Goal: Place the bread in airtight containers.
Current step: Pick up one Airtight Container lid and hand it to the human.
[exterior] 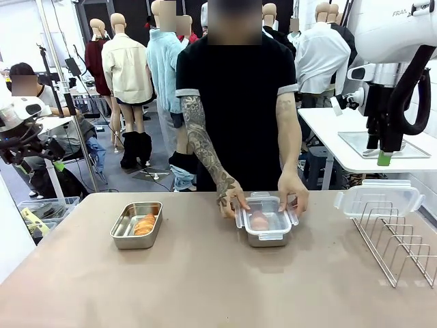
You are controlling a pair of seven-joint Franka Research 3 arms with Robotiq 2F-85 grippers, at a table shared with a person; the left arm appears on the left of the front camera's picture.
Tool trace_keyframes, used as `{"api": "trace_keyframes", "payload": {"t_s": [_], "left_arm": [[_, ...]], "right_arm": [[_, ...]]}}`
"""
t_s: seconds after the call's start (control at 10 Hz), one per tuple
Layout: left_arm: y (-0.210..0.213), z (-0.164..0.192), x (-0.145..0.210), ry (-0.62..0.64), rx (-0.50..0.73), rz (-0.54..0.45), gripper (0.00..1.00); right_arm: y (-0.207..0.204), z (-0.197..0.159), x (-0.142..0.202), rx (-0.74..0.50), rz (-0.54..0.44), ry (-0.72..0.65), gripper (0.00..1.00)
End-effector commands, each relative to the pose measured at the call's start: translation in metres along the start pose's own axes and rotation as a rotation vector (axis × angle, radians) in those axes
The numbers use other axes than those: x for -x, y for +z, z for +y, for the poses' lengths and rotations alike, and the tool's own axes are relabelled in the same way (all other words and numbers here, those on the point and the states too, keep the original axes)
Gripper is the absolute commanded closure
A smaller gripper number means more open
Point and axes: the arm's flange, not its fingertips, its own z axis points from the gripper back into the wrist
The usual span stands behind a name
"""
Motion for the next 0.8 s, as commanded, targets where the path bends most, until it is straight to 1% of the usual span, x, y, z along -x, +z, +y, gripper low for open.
{"api": "trace_keyframes", "payload": {"t_s": [0.0,0.7], "left_arm": [[0.0018,0.0003,-0.0002,0.005,-0.002,-0.003,0.00],[0.0018,0.0003,-0.0002,0.005,-0.002,-0.003,0.00]], "right_arm": [[0.0011,-0.0008,-0.0002,-0.004,-0.013,-0.021,0.00],[0.0011,-0.0008,-0.0002,-0.004,-0.013,-0.021,0.00]]}}
